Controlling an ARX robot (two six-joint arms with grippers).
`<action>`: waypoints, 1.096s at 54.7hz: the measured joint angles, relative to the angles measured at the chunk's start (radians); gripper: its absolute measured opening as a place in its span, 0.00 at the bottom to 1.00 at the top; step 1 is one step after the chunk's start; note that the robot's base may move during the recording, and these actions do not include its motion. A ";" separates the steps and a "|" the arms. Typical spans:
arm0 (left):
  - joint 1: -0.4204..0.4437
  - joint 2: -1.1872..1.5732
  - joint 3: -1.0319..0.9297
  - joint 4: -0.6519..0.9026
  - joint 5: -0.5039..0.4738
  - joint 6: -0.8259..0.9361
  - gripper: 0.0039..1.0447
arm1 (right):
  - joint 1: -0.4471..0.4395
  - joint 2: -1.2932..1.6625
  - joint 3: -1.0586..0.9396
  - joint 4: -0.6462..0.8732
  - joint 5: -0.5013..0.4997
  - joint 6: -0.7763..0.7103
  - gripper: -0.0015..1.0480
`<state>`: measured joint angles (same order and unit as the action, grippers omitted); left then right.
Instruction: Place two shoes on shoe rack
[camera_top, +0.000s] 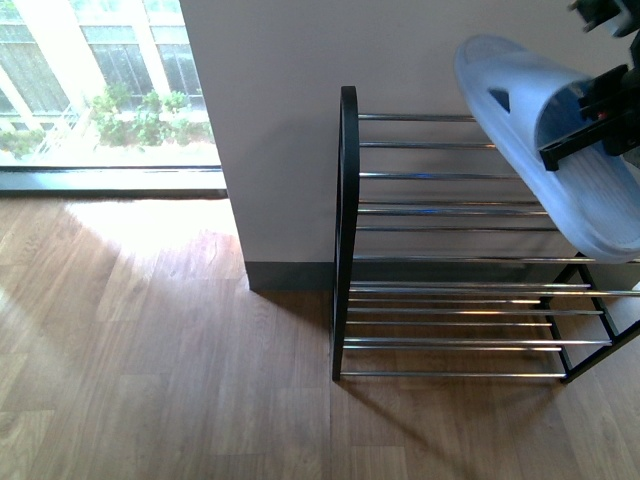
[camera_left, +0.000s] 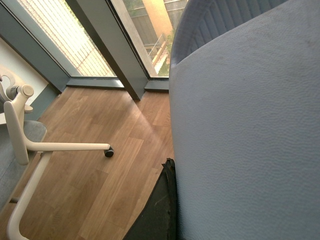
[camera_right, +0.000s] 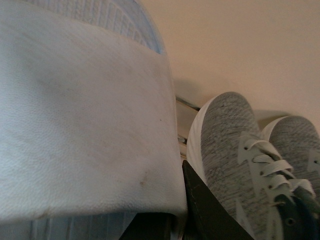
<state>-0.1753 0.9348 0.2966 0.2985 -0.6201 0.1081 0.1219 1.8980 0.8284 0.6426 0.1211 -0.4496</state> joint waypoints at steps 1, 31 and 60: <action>0.000 0.000 0.000 0.000 0.000 0.000 0.02 | 0.003 0.017 0.009 0.001 0.009 -0.005 0.02; 0.000 0.000 0.000 0.000 0.000 0.000 0.02 | -0.050 0.310 0.277 -0.021 0.168 -0.092 0.02; 0.000 0.000 0.000 0.000 0.000 0.000 0.02 | -0.052 0.222 0.227 -0.113 0.137 -0.009 0.50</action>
<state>-0.1753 0.9348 0.2966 0.2985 -0.6197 0.1081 0.0700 2.1204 1.0554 0.5301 0.2584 -0.4587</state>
